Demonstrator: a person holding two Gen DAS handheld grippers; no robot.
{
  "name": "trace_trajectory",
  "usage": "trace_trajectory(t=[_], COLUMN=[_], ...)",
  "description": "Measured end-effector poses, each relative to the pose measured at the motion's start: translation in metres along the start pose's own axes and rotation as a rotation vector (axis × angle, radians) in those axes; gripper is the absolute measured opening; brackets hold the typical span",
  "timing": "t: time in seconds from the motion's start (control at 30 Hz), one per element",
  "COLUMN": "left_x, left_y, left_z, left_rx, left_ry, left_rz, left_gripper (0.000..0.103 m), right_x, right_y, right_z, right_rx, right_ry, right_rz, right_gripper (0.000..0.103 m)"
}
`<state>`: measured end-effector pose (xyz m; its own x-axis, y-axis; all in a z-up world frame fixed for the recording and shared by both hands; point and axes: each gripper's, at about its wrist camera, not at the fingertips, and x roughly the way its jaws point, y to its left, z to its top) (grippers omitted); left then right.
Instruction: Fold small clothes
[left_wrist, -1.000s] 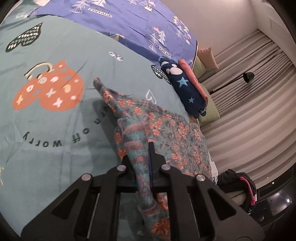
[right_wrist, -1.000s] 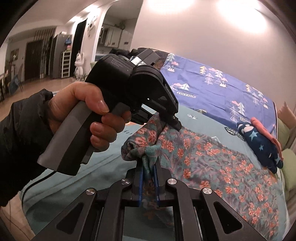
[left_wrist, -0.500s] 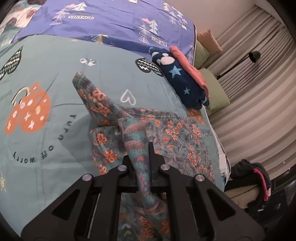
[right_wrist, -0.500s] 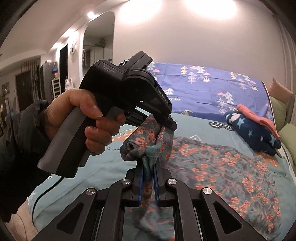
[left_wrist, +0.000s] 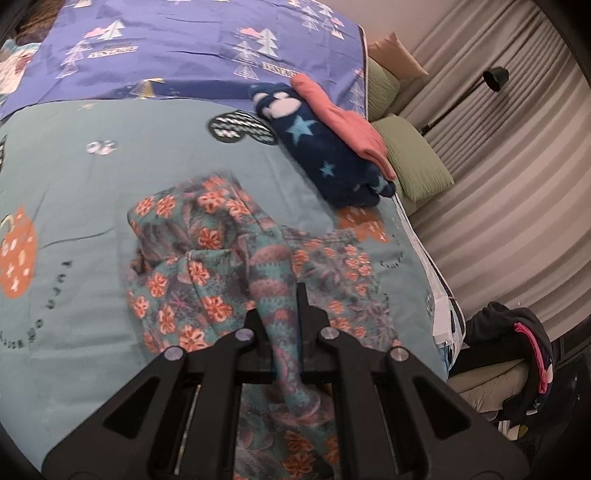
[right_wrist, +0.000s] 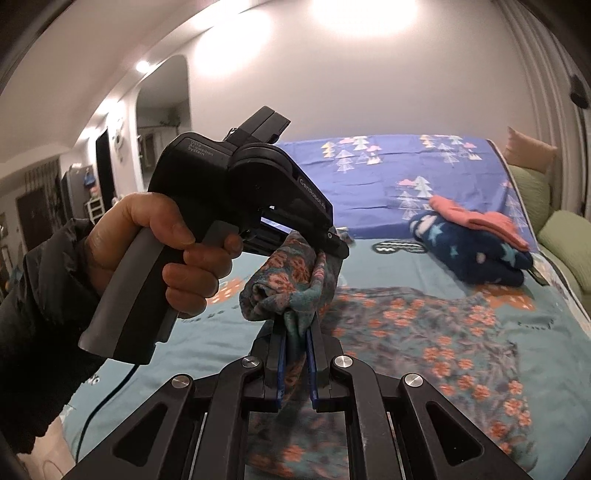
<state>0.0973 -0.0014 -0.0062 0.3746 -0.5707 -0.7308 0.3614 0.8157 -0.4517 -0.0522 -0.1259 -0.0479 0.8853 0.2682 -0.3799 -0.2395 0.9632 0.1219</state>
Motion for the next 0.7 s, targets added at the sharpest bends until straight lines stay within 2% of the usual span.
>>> trace_trajectory(t=[0.23,0.57,0.7], left_x=[0.042,0.08,0.094], left_y=[-0.047,-0.103,-0.129], left_z=[0.004,0.016,0.014], left_rx=[0.02,0.052,0.104], left_ry=[0.075,0.104,0.125], left_rz=[-0.006,0.001,0.001], left_gripper=[0.008,0.008,0.008], right_x=[-0.015,-0.04,-0.051], right_y=[-0.048,-0.109,-0.122], right_z=[-0.005,-0.01,-0.013], right_rx=[0.106,0.258,0.299], right_ry=[-0.003,-0.033,-0.044], right_rz=[-0.034,-0.058,-0.054], right_gripper=[0.008,0.008,0.008])
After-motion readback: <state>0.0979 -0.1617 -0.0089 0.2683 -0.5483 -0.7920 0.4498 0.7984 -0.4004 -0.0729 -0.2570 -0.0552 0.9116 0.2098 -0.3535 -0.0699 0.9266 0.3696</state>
